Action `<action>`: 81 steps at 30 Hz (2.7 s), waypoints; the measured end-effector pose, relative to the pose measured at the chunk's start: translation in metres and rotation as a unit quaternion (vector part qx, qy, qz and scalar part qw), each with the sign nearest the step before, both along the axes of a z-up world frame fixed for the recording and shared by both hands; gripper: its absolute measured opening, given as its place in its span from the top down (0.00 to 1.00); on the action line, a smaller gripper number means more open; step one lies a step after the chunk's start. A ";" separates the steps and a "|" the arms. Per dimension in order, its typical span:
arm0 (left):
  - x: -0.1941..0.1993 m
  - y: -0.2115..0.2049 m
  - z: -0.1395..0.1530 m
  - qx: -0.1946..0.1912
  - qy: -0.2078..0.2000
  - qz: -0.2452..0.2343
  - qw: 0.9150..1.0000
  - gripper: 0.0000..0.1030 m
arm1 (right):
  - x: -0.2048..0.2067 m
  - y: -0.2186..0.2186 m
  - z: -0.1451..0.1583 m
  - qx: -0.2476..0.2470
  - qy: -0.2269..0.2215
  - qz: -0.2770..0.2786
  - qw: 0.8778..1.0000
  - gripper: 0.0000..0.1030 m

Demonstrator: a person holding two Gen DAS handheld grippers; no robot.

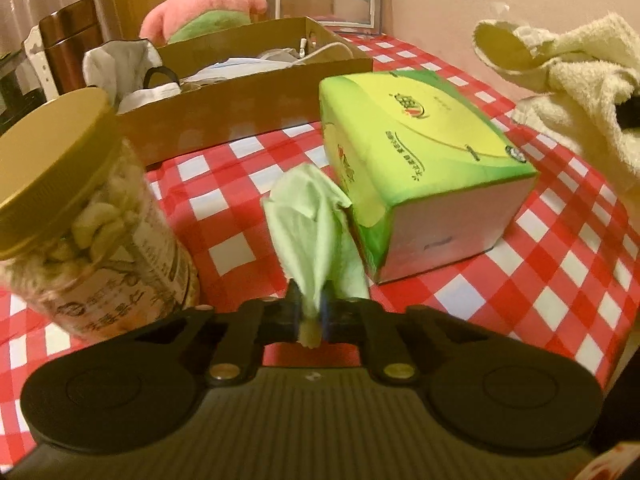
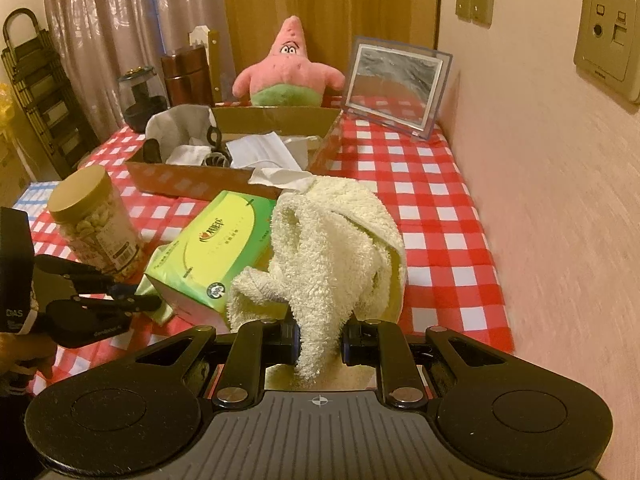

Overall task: Organize soft objects
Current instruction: 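Grasp the light green cloth with the left gripper while the right holds the towel raised, then carry the green cloth and cream towel over the cardboard tray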

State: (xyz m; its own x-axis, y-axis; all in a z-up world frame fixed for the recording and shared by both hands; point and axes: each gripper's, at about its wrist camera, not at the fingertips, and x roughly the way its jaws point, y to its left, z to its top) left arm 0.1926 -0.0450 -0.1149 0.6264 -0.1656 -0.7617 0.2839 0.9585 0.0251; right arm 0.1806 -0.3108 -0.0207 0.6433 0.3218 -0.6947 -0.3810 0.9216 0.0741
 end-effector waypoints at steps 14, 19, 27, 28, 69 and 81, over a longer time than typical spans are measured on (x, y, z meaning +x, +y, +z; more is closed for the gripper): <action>-0.053 0.023 0.069 -0.037 -0.034 0.028 0.998 0.97 | -0.034 0.020 0.035 0.030 -0.027 0.003 0.999 0.82; -0.071 0.027 0.092 -0.043 -0.050 0.031 0.997 0.97 | -0.048 0.027 0.044 0.042 -0.032 0.004 0.999 0.82; -0.092 0.029 0.121 -0.055 -0.070 0.029 0.996 0.97 | -0.060 0.034 0.052 0.051 -0.033 -0.001 0.998 0.82; -0.094 0.029 0.123 -0.056 -0.072 0.028 0.995 0.97 | -0.062 0.035 0.053 0.052 -0.034 -0.001 0.998 0.82; -0.092 0.046 0.155 -0.071 -0.085 0.023 0.994 0.97 | -0.063 0.059 0.061 0.059 -0.038 0.027 0.997 0.82; -0.063 0.065 0.173 -0.060 -0.092 0.012 0.994 0.97 | -0.035 0.069 0.063 0.073 -0.020 0.039 0.996 0.82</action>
State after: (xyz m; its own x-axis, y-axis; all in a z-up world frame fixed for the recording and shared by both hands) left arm 0.1300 0.0198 0.0580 0.7586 -0.2321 -0.6088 0.2628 0.9640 -0.0402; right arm 0.1461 -0.2416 0.0419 0.6384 0.4682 -0.6109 -0.4568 0.8693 0.1889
